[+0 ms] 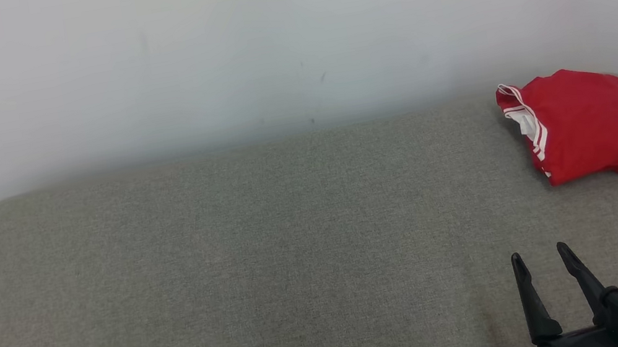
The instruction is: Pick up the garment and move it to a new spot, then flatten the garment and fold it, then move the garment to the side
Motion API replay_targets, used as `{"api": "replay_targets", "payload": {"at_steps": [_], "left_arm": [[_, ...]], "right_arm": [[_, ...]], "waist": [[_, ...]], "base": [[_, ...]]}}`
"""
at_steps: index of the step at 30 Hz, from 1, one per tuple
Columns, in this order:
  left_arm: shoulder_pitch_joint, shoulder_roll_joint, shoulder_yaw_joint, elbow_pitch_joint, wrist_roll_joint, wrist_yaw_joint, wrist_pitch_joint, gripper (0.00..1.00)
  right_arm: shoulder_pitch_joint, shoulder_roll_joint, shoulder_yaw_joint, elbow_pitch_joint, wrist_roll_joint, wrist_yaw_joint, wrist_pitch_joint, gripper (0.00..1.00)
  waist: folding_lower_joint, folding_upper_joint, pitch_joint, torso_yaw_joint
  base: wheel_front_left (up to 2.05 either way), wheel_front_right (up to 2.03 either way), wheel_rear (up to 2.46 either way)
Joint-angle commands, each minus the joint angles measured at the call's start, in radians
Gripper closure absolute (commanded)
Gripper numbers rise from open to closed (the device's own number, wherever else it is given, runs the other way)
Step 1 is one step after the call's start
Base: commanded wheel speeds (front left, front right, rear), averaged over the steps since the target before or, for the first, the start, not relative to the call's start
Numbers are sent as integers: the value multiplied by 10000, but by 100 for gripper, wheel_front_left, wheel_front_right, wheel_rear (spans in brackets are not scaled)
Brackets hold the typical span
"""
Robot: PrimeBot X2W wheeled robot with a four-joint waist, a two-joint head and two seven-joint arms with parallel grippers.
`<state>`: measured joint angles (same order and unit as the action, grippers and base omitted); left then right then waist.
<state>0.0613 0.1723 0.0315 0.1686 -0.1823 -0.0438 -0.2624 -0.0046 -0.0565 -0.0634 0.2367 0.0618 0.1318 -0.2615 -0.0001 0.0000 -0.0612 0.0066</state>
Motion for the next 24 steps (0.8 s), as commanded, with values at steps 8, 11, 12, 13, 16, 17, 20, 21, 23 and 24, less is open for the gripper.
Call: {"api": "replay_targets", "payload": {"at_steps": [8,11,12,13,16,17,20,21,23,24], "left_arm": [[6,63,47,197,-103,76,-30,0],[20,84,34,239,20,189,-30,0],[24,84,22,239,24,221,-30,0],[30,106,21,242,50,256,-30,0],[13,121,11,255,38,259,-30,0],[6,134,12,258,39,272,-30,0],[3,153,0,253,50,317,-30,0],[13,154,-5,242,49,322,-30,0],[28,159,-17,236,53,326,-30,0],[42,163,-25,231,50,328,-30,0]], "right_arm": [[44,60,37,83,-33,-30,-44,0],[44,64,54,113,-40,-30,-44,0],[43,65,56,122,-36,-30,-44,0],[41,66,55,131,-33,-30,-44,0],[53,72,63,139,-50,-30,-44,0],[60,75,68,142,-54,-30,-44,0],[68,77,67,150,-57,-30,-44,0],[72,78,64,154,-63,-30,-44,0],[77,79,62,153,-67,-30,-44,0],[83,81,66,153,-75,-30,-44,0]], "waist": [[1,0,-42,41],[1,0,-46,53],[1,0,-44,57],[1,0,-42,62],[1,0,-39,77],[1,0,-41,80],[1,0,-49,82],[1,0,-55,81],[1,0,-61,79],[1,0,-66,77]], "base": [[0,0,0],[0,0,0],[0,0,0],[0,0,0],[0,0,0],[0,0,0],[0,0,0],[0,0,0],[0,0,0],[0,0,0]]}}
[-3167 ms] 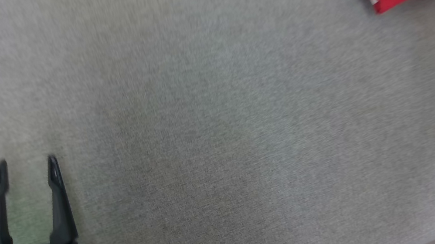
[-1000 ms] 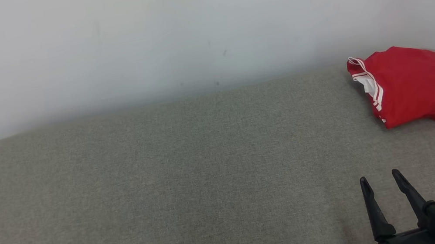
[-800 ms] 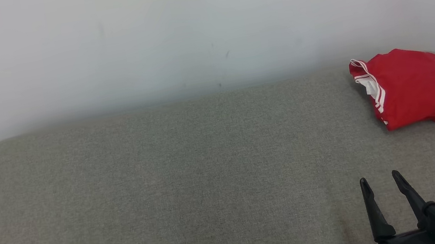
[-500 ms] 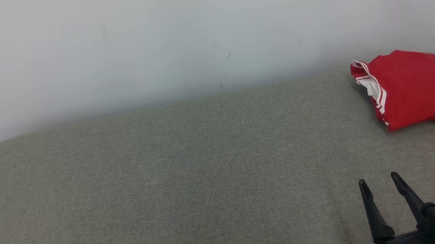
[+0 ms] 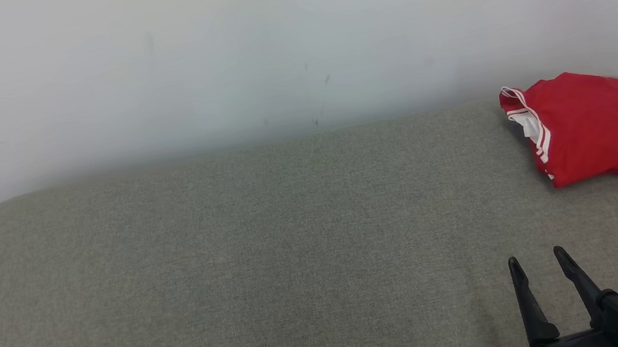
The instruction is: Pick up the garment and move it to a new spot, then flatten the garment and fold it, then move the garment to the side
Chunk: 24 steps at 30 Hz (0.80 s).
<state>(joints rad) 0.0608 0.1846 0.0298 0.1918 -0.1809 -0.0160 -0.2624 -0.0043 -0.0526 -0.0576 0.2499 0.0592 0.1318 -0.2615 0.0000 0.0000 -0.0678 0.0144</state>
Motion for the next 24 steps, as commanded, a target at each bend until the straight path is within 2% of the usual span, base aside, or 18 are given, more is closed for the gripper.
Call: {"api": "replay_targets", "payload": {"at_steps": [1,5,6,10,24], "left_arm": [[61,38,-21,-9,30,50,-30,0],[100,61,-86,-70,31,13,-30,0],[2,29,-75,-49,-3,-8,2,100],[72,-121,-127,319,-46,-19,45,100],[-303,-344,91,382,-2690,-230,768,100]], "right_arm": [[81,42,10,30,-42,-30,-44,0],[80,45,37,46,-13,-30,-44,0],[1,2,21,32,-2,0,0,100],[186,8,4,400,30,0,76,100],[-89,10,-136,330,2909,-2,793,100]], "waist": [[0,0,-5,-2],[0,0,-22,-1],[0,0,-22,0],[0,0,-24,0],[0,0,57,-16]], "base": [[0,0,0],[0,0,0],[0,0,0],[0,0,0],[0,0,0]]}}
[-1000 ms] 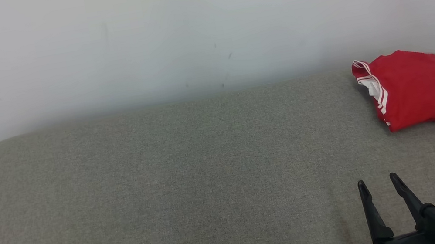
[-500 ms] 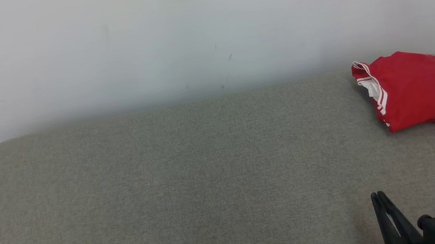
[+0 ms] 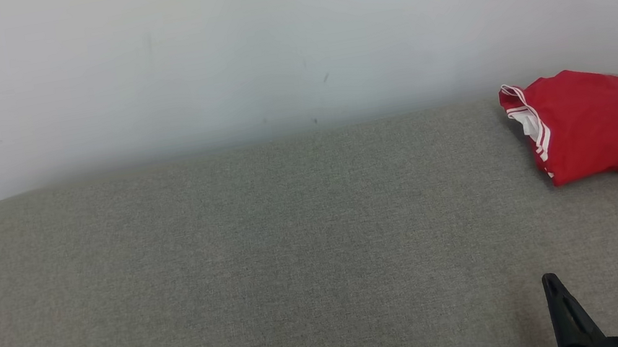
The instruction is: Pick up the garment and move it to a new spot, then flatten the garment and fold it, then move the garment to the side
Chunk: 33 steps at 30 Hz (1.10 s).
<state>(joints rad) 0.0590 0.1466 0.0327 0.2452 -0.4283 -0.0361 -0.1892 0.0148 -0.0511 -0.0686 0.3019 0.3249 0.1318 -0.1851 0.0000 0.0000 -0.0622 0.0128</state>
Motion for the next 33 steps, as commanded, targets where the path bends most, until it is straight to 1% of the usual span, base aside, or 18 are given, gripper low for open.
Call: {"api": "replay_targets", "payload": {"at_steps": [1,16,33], "left_arm": [[-305,21,70,-154,-392,-44,76,100],[-603,-183,215,-150,-2777,-237,678,100],[-876,-365,358,-122,-4929,-410,1231,100]], "right_arm": [[-292,-5,-29,-202,443,-2,69,100],[-491,-2,-102,-312,3035,-5,657,100],[-682,1,-188,-385,5357,-8,1216,100]], "waist": [[0,0,8,-2],[0,0,96,-19],[0,0,190,-37]], "base": [[0,0,0],[0,0,0],[0,0,0]]}}
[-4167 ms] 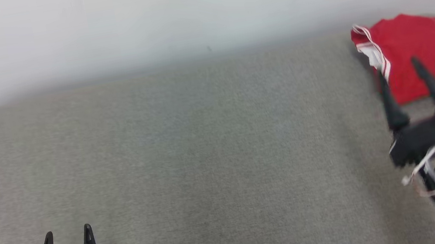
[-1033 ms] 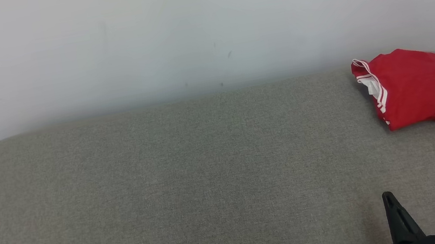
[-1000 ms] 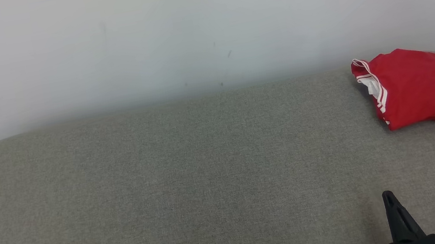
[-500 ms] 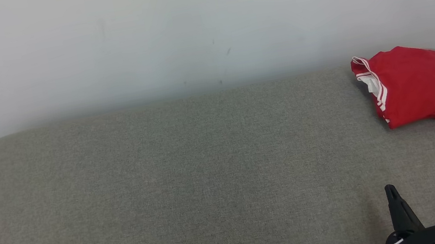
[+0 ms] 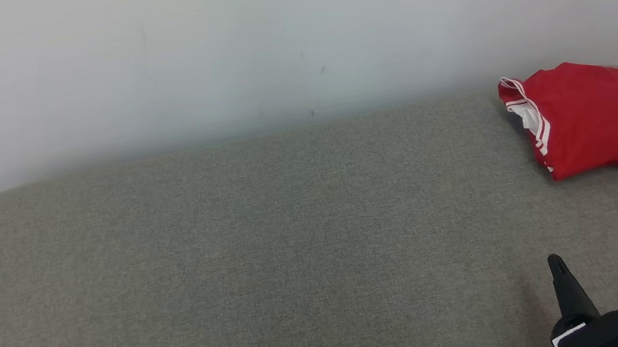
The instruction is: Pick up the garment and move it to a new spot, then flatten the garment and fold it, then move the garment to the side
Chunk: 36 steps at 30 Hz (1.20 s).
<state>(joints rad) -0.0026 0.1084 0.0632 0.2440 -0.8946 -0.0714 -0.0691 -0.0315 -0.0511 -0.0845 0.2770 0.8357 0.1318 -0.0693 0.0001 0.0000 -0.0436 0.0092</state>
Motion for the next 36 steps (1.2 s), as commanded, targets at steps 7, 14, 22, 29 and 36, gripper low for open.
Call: {"api": "replay_targets", "payload": {"at_steps": [7,14,22,29,36], "left_arm": [[-365,-56,113,-99,-1085,-121,259,100],[-484,-137,176,-84,-1985,-188,482,100],[-575,-208,236,-70,-2795,-264,708,100],[-673,-267,280,-58,-3460,-319,885,100],[-736,-311,313,-48,-4011,-350,1028,100]], "right_arm": [[-291,2,-64,-164,1151,-9,272,100],[-378,4,-98,-195,2118,-10,504,100],[-444,5,-132,-224,3003,-11,712,100],[-508,7,-158,-243,3736,-12,886,100],[-550,8,-183,-258,4324,-13,1042,100]], "waist": [[-1,0,45,-9],[-1,0,91,-18],[-1,0,138,-27],[-1,0,179,-35],[-1,0,214,-42]], "base": [[0,0,0],[0,0,0],[0,0,0],[0,0,0],[0,0,0]]}}
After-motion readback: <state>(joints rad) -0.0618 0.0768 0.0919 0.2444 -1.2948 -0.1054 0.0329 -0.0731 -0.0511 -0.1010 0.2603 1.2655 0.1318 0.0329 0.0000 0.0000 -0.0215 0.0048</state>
